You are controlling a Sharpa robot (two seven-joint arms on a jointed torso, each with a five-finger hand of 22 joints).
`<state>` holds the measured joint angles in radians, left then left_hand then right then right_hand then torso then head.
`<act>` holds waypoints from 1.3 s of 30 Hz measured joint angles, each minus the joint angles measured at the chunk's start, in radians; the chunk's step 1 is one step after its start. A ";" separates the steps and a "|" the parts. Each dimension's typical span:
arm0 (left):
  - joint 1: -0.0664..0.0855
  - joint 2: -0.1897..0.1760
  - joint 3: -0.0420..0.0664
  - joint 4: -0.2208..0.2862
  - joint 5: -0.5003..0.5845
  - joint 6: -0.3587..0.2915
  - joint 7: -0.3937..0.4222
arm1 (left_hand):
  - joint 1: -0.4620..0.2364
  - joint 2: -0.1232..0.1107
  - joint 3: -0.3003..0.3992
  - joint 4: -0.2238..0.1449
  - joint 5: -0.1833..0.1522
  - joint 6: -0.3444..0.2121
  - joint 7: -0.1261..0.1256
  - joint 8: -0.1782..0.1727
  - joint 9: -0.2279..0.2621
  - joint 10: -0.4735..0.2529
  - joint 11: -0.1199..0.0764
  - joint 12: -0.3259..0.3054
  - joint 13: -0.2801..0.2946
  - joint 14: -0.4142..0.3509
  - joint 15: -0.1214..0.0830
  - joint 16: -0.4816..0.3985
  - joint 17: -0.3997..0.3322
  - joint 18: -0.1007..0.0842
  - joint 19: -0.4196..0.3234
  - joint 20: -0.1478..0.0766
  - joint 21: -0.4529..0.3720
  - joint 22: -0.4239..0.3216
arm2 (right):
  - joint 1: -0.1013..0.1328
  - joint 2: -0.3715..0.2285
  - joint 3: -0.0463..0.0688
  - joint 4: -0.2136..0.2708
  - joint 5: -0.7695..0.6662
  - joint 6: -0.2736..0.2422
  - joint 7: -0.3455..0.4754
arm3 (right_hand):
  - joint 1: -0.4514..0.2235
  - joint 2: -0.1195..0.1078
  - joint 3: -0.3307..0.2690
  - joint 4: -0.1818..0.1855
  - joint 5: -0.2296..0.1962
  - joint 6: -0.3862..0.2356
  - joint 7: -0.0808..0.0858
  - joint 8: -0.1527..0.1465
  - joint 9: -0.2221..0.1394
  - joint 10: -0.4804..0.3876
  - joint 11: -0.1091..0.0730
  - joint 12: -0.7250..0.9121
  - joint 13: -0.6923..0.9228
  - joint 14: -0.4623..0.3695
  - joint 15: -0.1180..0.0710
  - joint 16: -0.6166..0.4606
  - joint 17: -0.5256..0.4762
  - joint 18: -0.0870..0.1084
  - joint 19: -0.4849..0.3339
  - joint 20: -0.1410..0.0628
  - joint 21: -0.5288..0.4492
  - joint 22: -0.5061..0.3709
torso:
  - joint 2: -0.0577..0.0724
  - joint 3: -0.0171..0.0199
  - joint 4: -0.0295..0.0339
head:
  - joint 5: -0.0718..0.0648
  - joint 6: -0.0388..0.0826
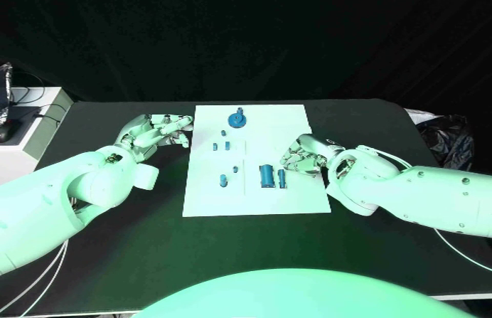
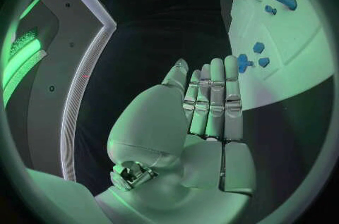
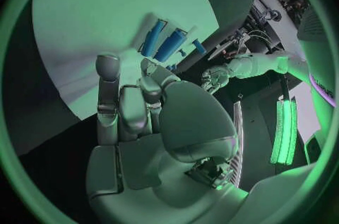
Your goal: Assemble the parts on the task board
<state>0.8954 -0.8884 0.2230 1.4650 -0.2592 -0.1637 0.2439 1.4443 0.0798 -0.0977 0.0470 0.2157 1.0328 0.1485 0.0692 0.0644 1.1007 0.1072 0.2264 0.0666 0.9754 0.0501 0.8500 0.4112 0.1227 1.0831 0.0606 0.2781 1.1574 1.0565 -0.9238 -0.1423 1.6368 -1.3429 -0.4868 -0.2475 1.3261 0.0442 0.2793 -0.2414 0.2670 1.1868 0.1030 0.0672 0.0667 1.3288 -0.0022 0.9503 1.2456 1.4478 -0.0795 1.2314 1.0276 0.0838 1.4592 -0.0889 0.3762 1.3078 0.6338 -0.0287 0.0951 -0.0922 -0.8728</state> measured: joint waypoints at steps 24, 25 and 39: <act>0.000 -0.001 0.000 -0.001 -0.001 0.000 0.000 | 0.000 0.000 0.000 0.000 0.000 -0.004 0.004 0.000 0.000 0.000 0.000 0.000 0.000 -0.004 0.004 0.000 -0.001 0.000 0.000 0.000 -0.006 0.004 | -0.006 0.006 0.003 -0.004 0.001 0.055 -0.019 | -0.008 0.000 0.000 0.000 0.000 0.006 -0.006 -0.002 -0.001 0.000 0.001 0.000 0.002 0.002 0.002 0.000 0.002 0.000 0.000 0.000 0.000 0.000 | 0.000 0.0002 -0.0010 | 0.004 0.000; 0.000 -0.001 0.000 -0.001 -0.001 0.000 0.000 | 0.000 0.000 0.000 0.000 0.000 -0.004 0.004 0.000 0.000 0.000 0.000 0.000 0.000 -0.004 0.004 0.000 -0.001 0.000 0.000 0.000 -0.006 0.004 | -0.006 0.006 0.003 -0.004 0.001 0.058 -0.020 | -0.008 0.000 0.000 0.000 0.000 0.010 -0.008 -0.003 -0.001 0.000 0.001 0.000 0.002 0.002 0.002 0.000 0.002 0.000 0.000 0.000 0.004 0.000 | 0.000 0.0002 -0.0011 | 0.004 0.000; -0.001 -0.002 0.000 -0.001 -0.001 0.000 0.000 | 0.000 0.000 0.000 0.000 0.000 -0.007 0.000 0.000 0.000 -0.004 -0.004 0.000 0.000 -0.004 0.004 0.000 -0.001 0.000 0.000 0.000 -0.006 0.004 | -0.006 0.006 0.003 0.002 -0.011 0.067 -0.036 | -0.009 -0.001 0.000 0.000 0.000 0.013 -0.006 -0.002 0.000 0.005 -0.002 0.000 0.003 0.003 0.003 0.000 0.002 0.001 0.000 0.000 0.004 0.000 | 0.000 0.0002 -0.0006 | 0.005 0.000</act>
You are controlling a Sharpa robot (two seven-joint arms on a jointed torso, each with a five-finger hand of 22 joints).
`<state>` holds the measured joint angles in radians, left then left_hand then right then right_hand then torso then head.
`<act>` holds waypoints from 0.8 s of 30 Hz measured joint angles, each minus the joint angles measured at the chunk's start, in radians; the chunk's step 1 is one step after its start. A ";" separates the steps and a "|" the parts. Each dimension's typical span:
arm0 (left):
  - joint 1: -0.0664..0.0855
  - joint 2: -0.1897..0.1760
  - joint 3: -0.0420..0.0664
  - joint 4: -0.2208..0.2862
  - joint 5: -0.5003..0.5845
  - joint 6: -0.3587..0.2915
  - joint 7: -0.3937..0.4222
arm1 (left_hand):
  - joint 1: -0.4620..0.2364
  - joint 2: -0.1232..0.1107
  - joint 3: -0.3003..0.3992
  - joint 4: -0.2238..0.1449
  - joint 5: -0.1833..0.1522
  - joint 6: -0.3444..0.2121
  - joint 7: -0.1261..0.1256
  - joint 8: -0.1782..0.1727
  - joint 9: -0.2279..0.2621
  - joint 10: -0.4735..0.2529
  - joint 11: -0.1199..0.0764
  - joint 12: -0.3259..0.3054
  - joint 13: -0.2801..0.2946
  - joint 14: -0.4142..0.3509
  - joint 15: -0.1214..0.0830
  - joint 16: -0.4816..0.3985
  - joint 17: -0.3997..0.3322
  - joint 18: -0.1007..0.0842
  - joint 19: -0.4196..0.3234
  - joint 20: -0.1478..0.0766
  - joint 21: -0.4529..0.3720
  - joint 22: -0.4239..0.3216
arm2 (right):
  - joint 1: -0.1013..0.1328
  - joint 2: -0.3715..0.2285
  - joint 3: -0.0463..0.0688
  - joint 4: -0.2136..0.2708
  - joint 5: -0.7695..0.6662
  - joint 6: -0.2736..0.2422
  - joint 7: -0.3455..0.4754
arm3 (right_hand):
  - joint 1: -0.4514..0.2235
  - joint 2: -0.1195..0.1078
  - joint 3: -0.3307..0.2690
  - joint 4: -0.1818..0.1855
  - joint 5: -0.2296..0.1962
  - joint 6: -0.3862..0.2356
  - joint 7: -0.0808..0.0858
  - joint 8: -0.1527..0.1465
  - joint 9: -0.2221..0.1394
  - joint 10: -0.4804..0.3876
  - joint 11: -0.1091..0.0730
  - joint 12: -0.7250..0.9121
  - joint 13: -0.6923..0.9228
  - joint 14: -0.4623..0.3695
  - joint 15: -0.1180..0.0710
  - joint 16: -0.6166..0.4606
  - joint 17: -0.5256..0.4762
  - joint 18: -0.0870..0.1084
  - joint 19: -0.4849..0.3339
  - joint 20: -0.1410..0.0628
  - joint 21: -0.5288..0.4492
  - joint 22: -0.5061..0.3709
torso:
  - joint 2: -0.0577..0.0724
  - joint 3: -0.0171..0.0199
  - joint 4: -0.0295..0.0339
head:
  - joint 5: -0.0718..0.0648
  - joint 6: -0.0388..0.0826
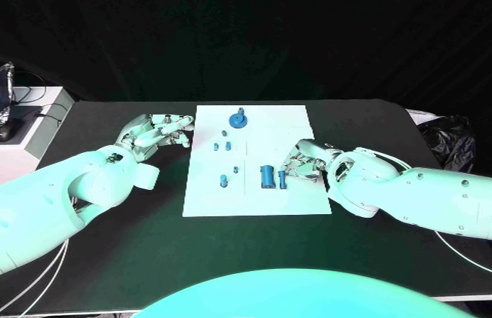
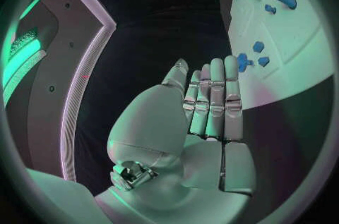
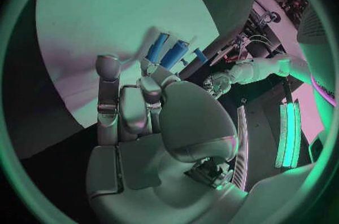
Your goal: Assemble the parts on the task board
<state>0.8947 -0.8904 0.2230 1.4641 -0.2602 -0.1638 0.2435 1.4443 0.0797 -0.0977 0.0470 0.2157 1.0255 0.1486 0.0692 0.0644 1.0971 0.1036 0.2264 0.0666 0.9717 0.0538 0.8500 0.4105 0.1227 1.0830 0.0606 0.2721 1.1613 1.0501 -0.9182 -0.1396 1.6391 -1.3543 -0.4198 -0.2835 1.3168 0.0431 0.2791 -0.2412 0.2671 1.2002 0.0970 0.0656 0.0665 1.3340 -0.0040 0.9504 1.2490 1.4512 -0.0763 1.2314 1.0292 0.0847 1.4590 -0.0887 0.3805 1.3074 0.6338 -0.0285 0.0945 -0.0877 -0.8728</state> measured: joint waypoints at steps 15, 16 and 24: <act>0.000 -0.002 0.000 0.000 0.000 0.000 0.000 | 0.000 0.000 0.000 0.000 0.000 -0.004 0.004 0.000 0.000 -0.004 0.004 0.005 0.000 0.000 0.000 0.000 -0.001 0.000 0.000 0.000 0.000 0.000 | -0.003 -0.002 -0.003 0.004 -0.036 -0.071 0.004 | -0.001 -0.001 0.000 0.014 -0.017 -0.023 0.008 0.003 0.000 -0.009 0.002 -0.014 -0.013 -0.002 -0.002 0.000 0.005 0.008 0.000 0.000 0.000 0.001 | 0.000 -0.0005 -0.0001 | 0.002 0.000; 0.000 -0.002 0.000 0.000 0.000 0.000 0.000 | 0.000 0.000 0.000 0.000 0.000 -0.004 0.004 0.000 0.000 -0.004 0.004 0.005 0.000 0.000 0.000 0.000 -0.001 0.000 0.000 0.000 0.000 0.000 | -0.003 -0.002 -0.003 0.004 -0.036 -0.078 0.006 | -0.001 -0.001 0.000 0.014 -0.022 -0.025 0.010 0.003 0.000 -0.009 0.002 -0.014 -0.013 -0.002 -0.002 0.000 0.005 0.008 0.000 0.000 0.000 0.001 | 0.000 -0.0004 -0.0001 | 0.002 0.000; 0.000 -0.002 0.000 0.000 0.000 0.000 -0.001 | 0.000 0.000 0.000 0.000 0.000 -0.007 0.007 0.000 0.000 -0.003 0.004 0.005 0.000 0.000 0.000 0.000 -0.001 0.000 0.000 0.000 0.000 0.001 | -0.003 -0.008 -0.003 0.010 -0.027 -0.116 0.026 | -0.001 -0.001 0.001 0.024 -0.024 -0.027 0.012 0.003 0.000 -0.009 0.002 -0.014 -0.013 -0.002 -0.002 0.000 0.007 0.007 0.000 0.000 0.000 0.001 | 0.000 -0.0003 -0.0002 | 0.002 0.000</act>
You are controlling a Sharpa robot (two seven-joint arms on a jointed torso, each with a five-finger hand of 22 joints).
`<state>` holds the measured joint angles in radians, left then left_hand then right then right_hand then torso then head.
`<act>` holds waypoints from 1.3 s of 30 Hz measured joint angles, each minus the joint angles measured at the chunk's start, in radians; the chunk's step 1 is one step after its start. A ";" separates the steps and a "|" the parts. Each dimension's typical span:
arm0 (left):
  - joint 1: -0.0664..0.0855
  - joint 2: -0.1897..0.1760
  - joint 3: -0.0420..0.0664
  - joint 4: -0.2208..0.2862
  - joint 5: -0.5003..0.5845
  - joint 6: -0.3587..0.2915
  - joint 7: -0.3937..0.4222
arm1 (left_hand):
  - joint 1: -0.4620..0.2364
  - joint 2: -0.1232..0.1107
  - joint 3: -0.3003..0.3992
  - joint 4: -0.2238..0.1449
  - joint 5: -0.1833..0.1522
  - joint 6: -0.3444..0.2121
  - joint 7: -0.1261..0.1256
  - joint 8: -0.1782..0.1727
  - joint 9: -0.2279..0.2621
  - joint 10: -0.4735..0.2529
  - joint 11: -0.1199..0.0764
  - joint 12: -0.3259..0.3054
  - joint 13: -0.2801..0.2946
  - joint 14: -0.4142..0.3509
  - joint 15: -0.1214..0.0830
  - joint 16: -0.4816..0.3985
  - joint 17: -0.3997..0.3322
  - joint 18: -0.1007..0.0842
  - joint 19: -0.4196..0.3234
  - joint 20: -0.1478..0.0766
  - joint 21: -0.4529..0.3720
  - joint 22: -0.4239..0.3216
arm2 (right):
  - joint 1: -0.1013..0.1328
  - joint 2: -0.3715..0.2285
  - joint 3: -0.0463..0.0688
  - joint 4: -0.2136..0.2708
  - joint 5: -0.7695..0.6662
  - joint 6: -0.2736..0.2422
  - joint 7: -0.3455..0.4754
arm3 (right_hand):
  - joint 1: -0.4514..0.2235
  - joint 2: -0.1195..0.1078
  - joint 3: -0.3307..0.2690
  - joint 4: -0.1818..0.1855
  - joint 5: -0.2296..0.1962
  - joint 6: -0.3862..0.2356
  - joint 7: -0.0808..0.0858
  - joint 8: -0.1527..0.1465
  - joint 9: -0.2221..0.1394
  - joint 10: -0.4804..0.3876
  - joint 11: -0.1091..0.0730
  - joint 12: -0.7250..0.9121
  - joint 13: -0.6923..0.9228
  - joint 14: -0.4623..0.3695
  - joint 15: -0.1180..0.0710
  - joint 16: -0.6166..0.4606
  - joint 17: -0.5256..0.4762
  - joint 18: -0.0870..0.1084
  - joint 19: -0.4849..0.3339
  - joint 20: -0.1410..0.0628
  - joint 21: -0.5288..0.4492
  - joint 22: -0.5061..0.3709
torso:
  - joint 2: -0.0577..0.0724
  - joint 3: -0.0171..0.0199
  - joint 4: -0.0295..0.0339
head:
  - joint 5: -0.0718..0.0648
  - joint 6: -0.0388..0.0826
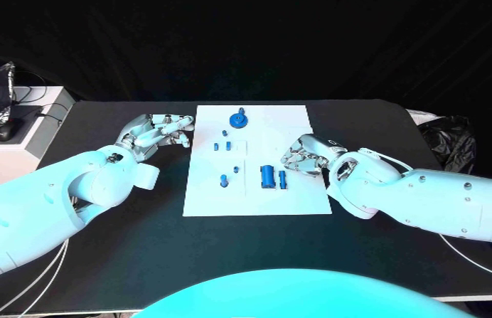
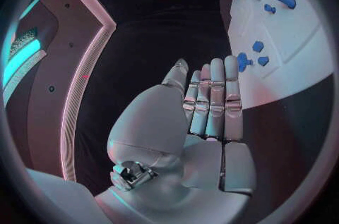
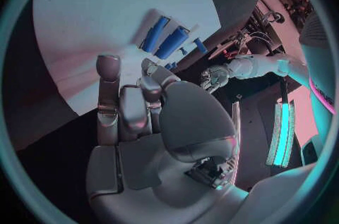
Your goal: Assemble the parts on the task board
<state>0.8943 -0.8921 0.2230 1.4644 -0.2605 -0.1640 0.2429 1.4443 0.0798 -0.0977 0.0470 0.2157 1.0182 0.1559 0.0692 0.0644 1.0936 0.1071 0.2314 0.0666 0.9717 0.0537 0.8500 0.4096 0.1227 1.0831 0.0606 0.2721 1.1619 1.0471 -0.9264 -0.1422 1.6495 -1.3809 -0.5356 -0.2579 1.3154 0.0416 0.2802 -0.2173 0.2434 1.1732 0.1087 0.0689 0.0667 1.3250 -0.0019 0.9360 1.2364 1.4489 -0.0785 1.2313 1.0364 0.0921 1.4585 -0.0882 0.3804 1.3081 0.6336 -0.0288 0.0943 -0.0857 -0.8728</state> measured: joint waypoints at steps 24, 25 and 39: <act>0.000 0.000 0.000 0.000 0.000 0.000 -0.001 | 0.000 0.000 0.000 0.000 0.000 0.000 0.000 0.000 0.000 0.000 0.000 0.000 0.000 0.000 0.000 0.000 0.000 0.000 0.000 0.000 0.000 0.000 | -0.006 0.013 0.000 -0.007 0.020 0.062 -0.018 | 0.008 0.008 -0.011 0.019 -0.015 0.013 -0.016 0.000 0.000 0.000 0.000 0.005 0.001 0.000 0.000 0.000 0.000 -0.001 0.000 0.000 -0.008 0.000 | 0.000 -0.0004 0.0009 | -0.002 0.000; 0.000 0.000 0.000 0.000 0.000 0.000 -0.001 | 0.000 0.000 0.000 0.000 0.000 0.000 0.000 0.000 0.000 0.000 0.000 0.000 0.000 0.000 0.000 0.000 0.000 0.000 0.000 0.000 0.000 0.000 | -0.006 0.014 0.000 -0.007 0.020 0.064 -0.019 | 0.008 0.008 -0.011 0.019 -0.015 0.013 -0.016 0.000 0.000 0.000 0.000 0.005 0.001 0.000 0.000 0.000 0.000 -0.001 0.000 0.000 -0.008 0.000 | 0.000 -0.0004 0.0009 | -0.001 0.000; 0.000 -0.001 0.000 0.001 -0.001 0.000 -0.002 | 0.000 0.000 0.000 0.000 0.000 0.000 0.000 0.000 0.000 -0.004 0.004 0.000 0.000 0.000 0.000 0.000 -0.001 0.000 0.000 0.000 -0.004 0.001 | -0.007 0.016 0.000 -0.009 0.019 0.079 -0.032 | 0.008 0.008 -0.014 0.022 -0.015 0.020 -0.016 0.000 0.000 0.004 -0.004 0.005 0.001 0.001 0.000 0.000 0.001 -0.004 0.000 0.000 -0.008 0.000 | 0.000 -0.0004 0.0003 | 0.000 0.000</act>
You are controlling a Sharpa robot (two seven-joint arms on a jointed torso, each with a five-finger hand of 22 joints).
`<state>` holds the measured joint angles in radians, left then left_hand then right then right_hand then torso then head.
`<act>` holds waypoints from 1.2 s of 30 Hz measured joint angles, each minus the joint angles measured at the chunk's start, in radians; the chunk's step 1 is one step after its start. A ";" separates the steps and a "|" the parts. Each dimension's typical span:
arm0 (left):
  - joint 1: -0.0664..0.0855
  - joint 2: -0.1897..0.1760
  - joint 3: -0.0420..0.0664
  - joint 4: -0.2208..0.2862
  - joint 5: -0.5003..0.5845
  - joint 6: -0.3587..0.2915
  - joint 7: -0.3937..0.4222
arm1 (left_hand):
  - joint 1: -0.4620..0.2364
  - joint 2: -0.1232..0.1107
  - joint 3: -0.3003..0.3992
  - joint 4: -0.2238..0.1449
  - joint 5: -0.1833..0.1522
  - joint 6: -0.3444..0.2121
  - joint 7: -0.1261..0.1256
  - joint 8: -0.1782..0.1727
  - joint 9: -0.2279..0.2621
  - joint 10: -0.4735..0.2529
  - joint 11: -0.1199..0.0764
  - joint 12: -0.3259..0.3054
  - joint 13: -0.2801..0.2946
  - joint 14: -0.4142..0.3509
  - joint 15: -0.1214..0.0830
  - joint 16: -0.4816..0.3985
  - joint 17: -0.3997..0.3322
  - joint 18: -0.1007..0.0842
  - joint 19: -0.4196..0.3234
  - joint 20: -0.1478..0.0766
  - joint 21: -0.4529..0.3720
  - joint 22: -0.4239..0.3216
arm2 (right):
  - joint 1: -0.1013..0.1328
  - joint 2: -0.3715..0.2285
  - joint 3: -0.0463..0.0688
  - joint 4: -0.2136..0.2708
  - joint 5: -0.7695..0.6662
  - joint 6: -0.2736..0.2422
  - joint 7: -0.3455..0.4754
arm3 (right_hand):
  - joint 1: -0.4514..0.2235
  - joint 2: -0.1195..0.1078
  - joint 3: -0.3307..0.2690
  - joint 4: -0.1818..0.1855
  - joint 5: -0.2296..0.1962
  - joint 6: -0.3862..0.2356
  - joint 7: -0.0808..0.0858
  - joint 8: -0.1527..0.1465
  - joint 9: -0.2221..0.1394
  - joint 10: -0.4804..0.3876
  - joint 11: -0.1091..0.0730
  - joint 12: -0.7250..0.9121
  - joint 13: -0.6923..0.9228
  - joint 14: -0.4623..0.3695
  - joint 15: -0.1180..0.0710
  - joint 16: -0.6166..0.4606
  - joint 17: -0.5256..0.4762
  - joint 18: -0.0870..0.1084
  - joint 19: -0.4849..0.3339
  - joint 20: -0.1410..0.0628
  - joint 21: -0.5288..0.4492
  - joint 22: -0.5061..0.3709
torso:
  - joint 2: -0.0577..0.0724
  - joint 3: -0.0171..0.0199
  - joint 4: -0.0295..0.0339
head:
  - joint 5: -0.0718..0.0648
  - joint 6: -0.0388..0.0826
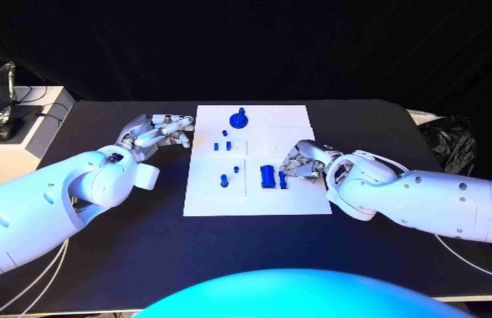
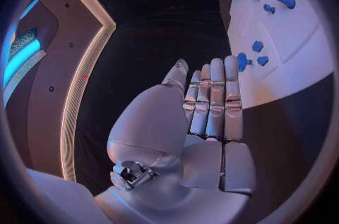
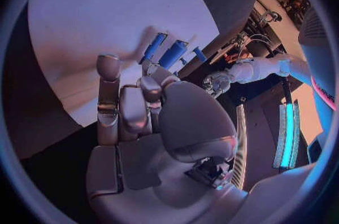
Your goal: Assemble the parts on the task board
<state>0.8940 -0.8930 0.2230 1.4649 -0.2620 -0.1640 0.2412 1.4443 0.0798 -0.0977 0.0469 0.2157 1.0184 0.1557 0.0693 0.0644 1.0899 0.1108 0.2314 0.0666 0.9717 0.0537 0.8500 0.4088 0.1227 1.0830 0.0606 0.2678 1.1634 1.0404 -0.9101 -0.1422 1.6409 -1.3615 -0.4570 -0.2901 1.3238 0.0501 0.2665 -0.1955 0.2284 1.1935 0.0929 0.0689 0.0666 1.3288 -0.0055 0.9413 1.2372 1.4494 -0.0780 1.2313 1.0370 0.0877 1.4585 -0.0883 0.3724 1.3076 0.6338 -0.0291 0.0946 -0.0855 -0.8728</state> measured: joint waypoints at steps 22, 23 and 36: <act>0.000 0.001 0.000 -0.001 -0.001 0.000 -0.001 | 0.000 0.000 0.000 0.000 0.000 0.000 0.000 0.000 0.000 0.000 0.000 0.000 0.000 0.000 0.000 0.000 0.000 0.000 0.000 0.000 0.000 0.000 | -0.001 -0.011 0.001 0.008 0.012 -0.106 0.026 | 0.000 0.000 0.000 0.000 0.004 0.000 0.000 0.000 0.000 0.000 0.001 0.000 0.000 0.002 0.002 0.000 0.001 -0.004 0.001 -0.001 0.000 0.000 | 0.000 0.0006 -0.0007 | 0.001 0.000; 0.000 0.001 0.000 -0.001 -0.001 0.000 -0.001 | 0.000 0.000 0.000 0.000 0.000 0.000 0.000 0.000 0.000 0.000 0.000 0.000 0.000 0.000 0.000 0.000 0.000 0.000 0.000 0.000 0.000 0.000 | -0.001 -0.014 0.001 0.010 0.015 -0.115 0.031 | 0.000 0.000 0.000 0.000 0.004 0.000 0.000 0.000 -0.001 0.000 0.001 0.000 0.000 0.002 0.002 0.000 0.001 -0.004 0.001 -0.001 0.000 0.000 | -0.001 0.0006 -0.0008 | 0.001 0.000; 0.000 0.013 0.000 -0.018 0.000 -0.003 0.002 | 0.000 0.000 0.000 0.000 0.000 0.000 0.000 0.000 0.000 0.000 0.000 0.004 0.000 -0.007 0.007 0.000 -0.004 0.000 0.000 0.000 -0.012 0.000 | 0.025 -0.026 0.011 -0.039 0.270 -0.217 0.189 | 0.000 0.000 0.001 0.001 0.025 -0.027 0.019 0.000 0.000 -0.043 0.007 -0.082 -0.047 -0.012 0.003 -0.076 -0.082 0.003 0.004 0.003 -0.174 0.001 | -0.005 0.0000 -0.0032 | -0.001 0.005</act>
<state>0.8936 -0.8795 0.2230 1.4473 -0.2619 -0.1665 0.2435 1.4443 0.0798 -0.0977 0.0470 0.2157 1.0184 0.1557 0.0693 0.0644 1.0901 0.1107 0.2356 0.0666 0.9651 0.0603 0.8500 0.4044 0.1227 1.0831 0.0606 0.2554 1.1636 1.0658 -0.9357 -0.1309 1.6020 -1.0917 -0.6743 -0.1011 1.3239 0.0496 0.2679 -0.1941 0.2530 1.1661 0.1123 0.0691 0.0664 1.2856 0.0016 0.8588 1.1905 1.4374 -0.0746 1.1551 0.9546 0.0902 1.4626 -0.0853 0.1983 1.3081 0.6291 -0.0291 0.0915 -0.0869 -0.8683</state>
